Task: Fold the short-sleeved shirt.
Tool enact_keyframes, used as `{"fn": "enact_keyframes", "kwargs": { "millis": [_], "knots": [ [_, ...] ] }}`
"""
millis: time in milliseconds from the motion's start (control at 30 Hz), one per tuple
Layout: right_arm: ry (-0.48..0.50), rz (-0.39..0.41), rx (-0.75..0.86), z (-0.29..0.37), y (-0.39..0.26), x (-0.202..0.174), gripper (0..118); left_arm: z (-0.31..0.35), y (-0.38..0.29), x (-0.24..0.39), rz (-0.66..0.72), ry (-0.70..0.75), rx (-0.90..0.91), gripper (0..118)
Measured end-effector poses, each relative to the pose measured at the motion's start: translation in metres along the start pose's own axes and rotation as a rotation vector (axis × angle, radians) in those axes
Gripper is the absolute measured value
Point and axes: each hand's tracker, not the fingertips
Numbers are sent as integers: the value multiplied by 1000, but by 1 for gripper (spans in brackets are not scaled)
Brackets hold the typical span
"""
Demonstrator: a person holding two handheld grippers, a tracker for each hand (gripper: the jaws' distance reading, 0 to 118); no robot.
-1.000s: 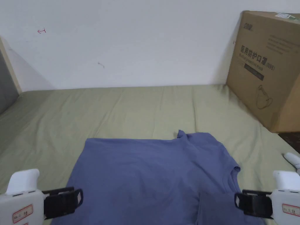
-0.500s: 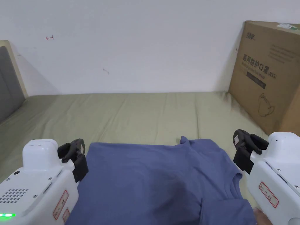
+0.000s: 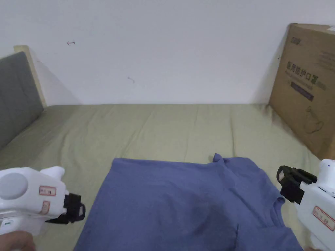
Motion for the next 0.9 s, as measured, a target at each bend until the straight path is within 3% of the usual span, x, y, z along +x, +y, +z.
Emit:
{"fn": "enact_keyframes", "kwargs": {
  "millis": [67,100,133,167,200,267,400,500,533,600,667,700,767,800,833,867,900],
  "knots": [
    [-8,-12,-40,-2,-6,8,0,-31,-22,-18,-20,148,-142,5],
    [-14,-18,-55,-2,-10,10,0,-42,-32,-26,-15,168,-174,16],
    [-21,-27,-72,-3,-13,14,0,-54,-43,-35,-3,172,-199,65],
    [-27,-39,-87,-4,-15,17,0,-64,-52,-42,37,147,-210,103],
    [-31,-49,-99,-5,-17,20,0,-74,-59,-53,67,139,-229,103],
    [-40,-68,-123,-6,-21,22,0,-93,-77,-61,100,131,-219,114],
    [-52,-77,-155,-9,-24,24,0,-120,-93,-62,73,158,-210,109],
    [-60,-72,-162,-9,-26,24,0,-126,-101,-43,-44,247,-199,110],
    [-59,-72,-165,-8,-26,25,0,-120,-101,-37,-5,262,-167,103],
    [-62,-65,-173,-7,-28,28,0,-107,-104,-19,-30,242,-137,75],
    [-87,-43,-200,-7,-30,33,0,-95,-108,-1,-126,193,-98,8],
    [-114,-32,-231,-9,-33,38,0,-92,-109,2,-124,129,-107,2],
    [-148,-38,-306,-12,-39,52,4,-85,-108,3,-30,-34,-93,2],
    [-148,-55,-361,-16,-42,61,21,-81,-106,4,8,-53,-75,2],
    [-133,-74,-425,-20,-46,70,72,-75,-104,6,14,-38,-39,2],
    [-106,-93,-531,-28,-51,81,103,-65,-103,8,13,-12,-1,2],
    [-123,-82,-693,-39,-60,90,108,-60,-101,10,9,-3,22,2]
  ]
}}
